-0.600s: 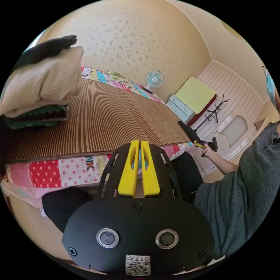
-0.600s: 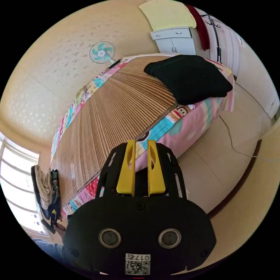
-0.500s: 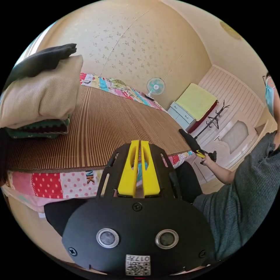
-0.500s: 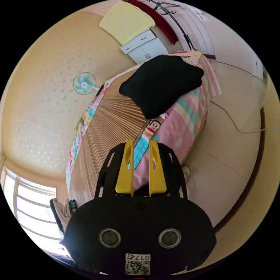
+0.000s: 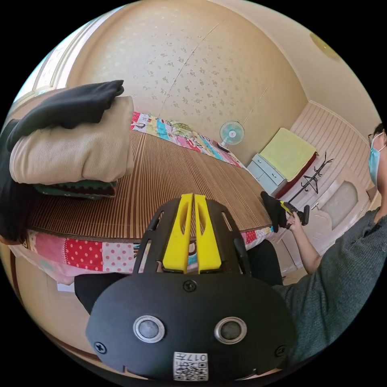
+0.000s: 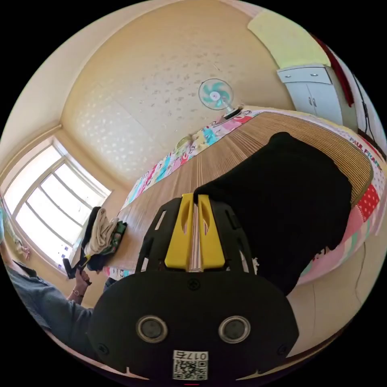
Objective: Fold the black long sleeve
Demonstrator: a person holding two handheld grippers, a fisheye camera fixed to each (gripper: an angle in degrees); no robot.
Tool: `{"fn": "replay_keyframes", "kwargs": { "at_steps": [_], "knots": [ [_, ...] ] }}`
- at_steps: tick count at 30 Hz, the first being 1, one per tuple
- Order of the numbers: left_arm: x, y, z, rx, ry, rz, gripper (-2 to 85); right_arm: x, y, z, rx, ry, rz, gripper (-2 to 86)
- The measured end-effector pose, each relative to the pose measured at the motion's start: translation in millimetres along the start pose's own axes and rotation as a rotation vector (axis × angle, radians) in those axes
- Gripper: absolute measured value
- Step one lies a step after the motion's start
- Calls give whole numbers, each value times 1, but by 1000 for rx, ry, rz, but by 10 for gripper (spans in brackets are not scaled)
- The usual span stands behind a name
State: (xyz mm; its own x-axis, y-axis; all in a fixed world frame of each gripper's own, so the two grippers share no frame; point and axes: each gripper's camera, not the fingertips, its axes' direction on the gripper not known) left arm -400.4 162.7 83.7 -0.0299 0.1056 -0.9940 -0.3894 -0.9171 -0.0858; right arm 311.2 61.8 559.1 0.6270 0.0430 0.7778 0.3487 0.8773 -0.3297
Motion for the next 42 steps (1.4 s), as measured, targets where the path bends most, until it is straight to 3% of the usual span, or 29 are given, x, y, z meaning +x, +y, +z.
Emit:
{"fn": "replay_keyframes", "kwargs": {
  "at_steps": [3,5,7,9,11,13,16,20,22,27,30,38,40,42],
  "knots": [
    [-2,0,3,-4,19,-8,-9,-45,46,33,-99,-81,-49,34],
    [-2,-1,2,2,29,-4,-8,-54,69,24,7,-27,1,40],
    [-2,-4,2,4,47,4,-4,-50,87,-2,176,121,42,54],
    [-3,-7,6,-6,77,18,19,-35,88,-10,220,315,88,68],
    [-5,-10,14,-29,94,2,69,-8,78,-1,128,447,148,78],
    [-7,-13,28,-71,117,-21,119,33,68,37,-113,487,171,72],
    [-4,-19,48,-83,214,-42,134,20,69,29,-11,357,108,46],
    [17,-38,79,-107,505,-87,112,-59,72,6,114,64,-149,35],
    [35,-48,101,-153,611,-100,116,-97,80,28,55,-129,-252,31],
    [89,-93,171,-303,770,-42,159,-121,106,88,-158,-323,-272,26],
    [121,-118,198,-404,759,32,183,-119,116,110,-247,-460,-214,25],
    [225,-132,230,-667,558,376,175,-130,129,149,-445,-440,-256,12],
    [247,-129,242,-735,478,445,176,-133,129,157,-458,-607,-280,6],
    [269,-122,264,-789,252,542,180,-138,131,165,-457,-604,-271,4]
  ]
}}
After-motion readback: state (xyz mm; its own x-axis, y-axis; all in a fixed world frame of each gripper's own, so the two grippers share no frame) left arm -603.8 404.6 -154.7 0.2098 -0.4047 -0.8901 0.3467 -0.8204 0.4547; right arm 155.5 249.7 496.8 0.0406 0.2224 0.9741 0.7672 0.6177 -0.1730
